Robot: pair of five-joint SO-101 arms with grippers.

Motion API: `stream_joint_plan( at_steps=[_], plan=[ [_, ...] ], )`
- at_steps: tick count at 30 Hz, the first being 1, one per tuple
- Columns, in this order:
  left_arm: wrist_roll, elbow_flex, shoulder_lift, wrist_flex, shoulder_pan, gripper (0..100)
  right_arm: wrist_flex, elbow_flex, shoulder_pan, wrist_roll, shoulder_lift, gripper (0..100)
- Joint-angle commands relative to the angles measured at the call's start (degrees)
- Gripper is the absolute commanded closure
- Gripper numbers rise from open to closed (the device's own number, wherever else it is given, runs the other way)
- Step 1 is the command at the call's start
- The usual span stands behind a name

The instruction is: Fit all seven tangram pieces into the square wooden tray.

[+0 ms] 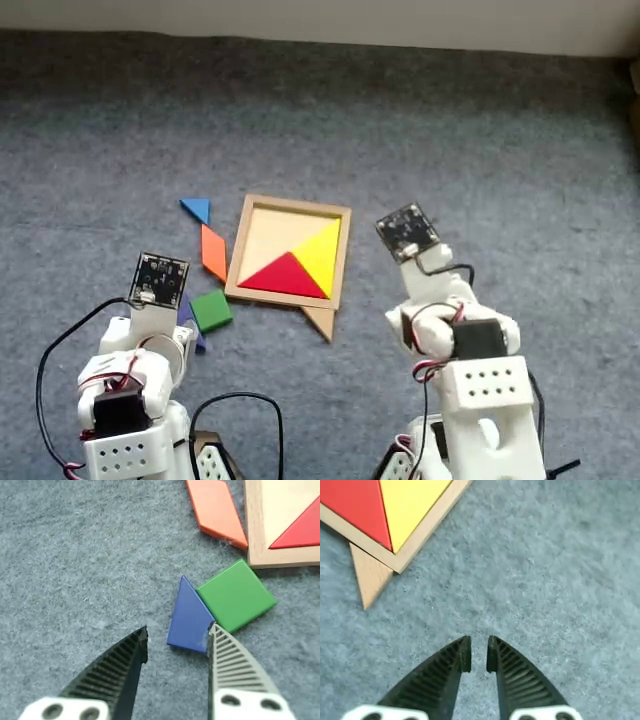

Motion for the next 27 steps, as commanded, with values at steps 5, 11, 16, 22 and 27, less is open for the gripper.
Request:
stream_joint_plan(
  at_steps=[5,11,16,22,27],
  plan=[
    [-0.09,-0.84,-0.04,-0.88,-0.84,79,-2.68,11.74,1.1,-0.62,-18.33,93.4],
    [-0.09,-2.51,-0.04,-0.88,-0.92,79,-4.35,20.7,1.1,-0.62,-28.18,93.4],
    [-0.53,-5.49,-0.04,-1.05,-0.92,79,-4.53,26.07,3.74,-0.62,-34.86,93.4],
    [-6.15,-12.97,0.48,-0.97,-0.84,80,-4.18,33.54,7.96,-0.62,-43.47,93.4],
    [-10.11,-18.07,0.57,-0.44,-0.84,80,-4.18,38.11,7.96,-0.62,-43.82,93.3]
  ],
)
